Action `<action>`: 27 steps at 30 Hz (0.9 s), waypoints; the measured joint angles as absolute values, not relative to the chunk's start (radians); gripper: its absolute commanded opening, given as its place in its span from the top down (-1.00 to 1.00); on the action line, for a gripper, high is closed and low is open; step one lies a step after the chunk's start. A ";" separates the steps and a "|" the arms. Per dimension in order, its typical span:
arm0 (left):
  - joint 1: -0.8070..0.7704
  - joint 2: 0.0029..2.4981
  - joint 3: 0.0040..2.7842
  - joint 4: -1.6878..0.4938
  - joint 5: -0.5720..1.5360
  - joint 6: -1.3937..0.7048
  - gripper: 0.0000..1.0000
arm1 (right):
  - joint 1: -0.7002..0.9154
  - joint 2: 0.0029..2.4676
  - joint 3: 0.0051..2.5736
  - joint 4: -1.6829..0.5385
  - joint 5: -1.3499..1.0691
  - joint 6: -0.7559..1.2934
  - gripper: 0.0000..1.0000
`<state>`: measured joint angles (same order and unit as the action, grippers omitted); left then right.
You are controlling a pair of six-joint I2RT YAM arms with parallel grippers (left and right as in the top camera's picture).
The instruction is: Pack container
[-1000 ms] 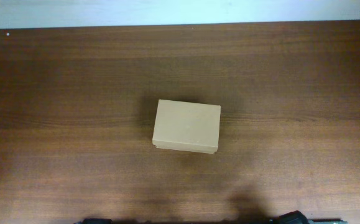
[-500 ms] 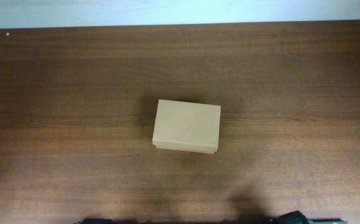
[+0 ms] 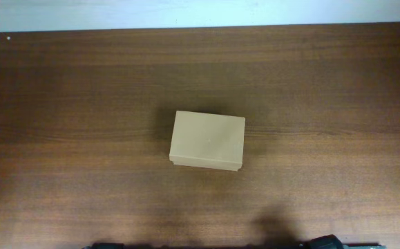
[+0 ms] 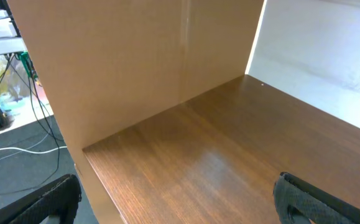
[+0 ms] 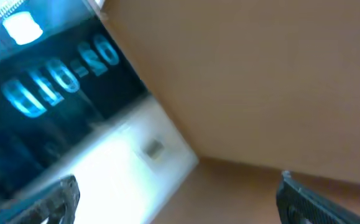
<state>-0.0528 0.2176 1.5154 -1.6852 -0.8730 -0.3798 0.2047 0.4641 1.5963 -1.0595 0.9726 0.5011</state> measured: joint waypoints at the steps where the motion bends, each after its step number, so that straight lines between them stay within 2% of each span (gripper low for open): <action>1: -0.053 0.218 1.515 -1.685 -0.873 -0.380 -0.99 | 0.185 0.439 1.556 -0.961 0.938 0.502 -0.98; 6: -0.053 0.217 1.515 -1.685 -0.873 -0.383 -0.99 | 0.104 0.274 1.271 -0.530 0.741 0.505 -0.98; 11: -0.053 0.217 1.515 -1.685 -0.873 -0.383 -0.99 | 0.035 0.117 0.934 -0.258 0.547 0.506 -0.98; 19: -0.053 0.217 1.515 -1.684 -0.876 -0.384 -0.99 | -0.035 0.040 0.522 -0.031 0.356 0.505 -0.98; 27: -0.053 0.217 1.515 -1.684 -0.876 -0.383 -0.99 | -0.039 0.033 0.280 0.063 0.309 0.506 -0.98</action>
<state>-0.0528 0.2173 1.5154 -1.6840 -0.8764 -0.3832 -0.0387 0.0334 0.2798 0.0631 0.3088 0.5056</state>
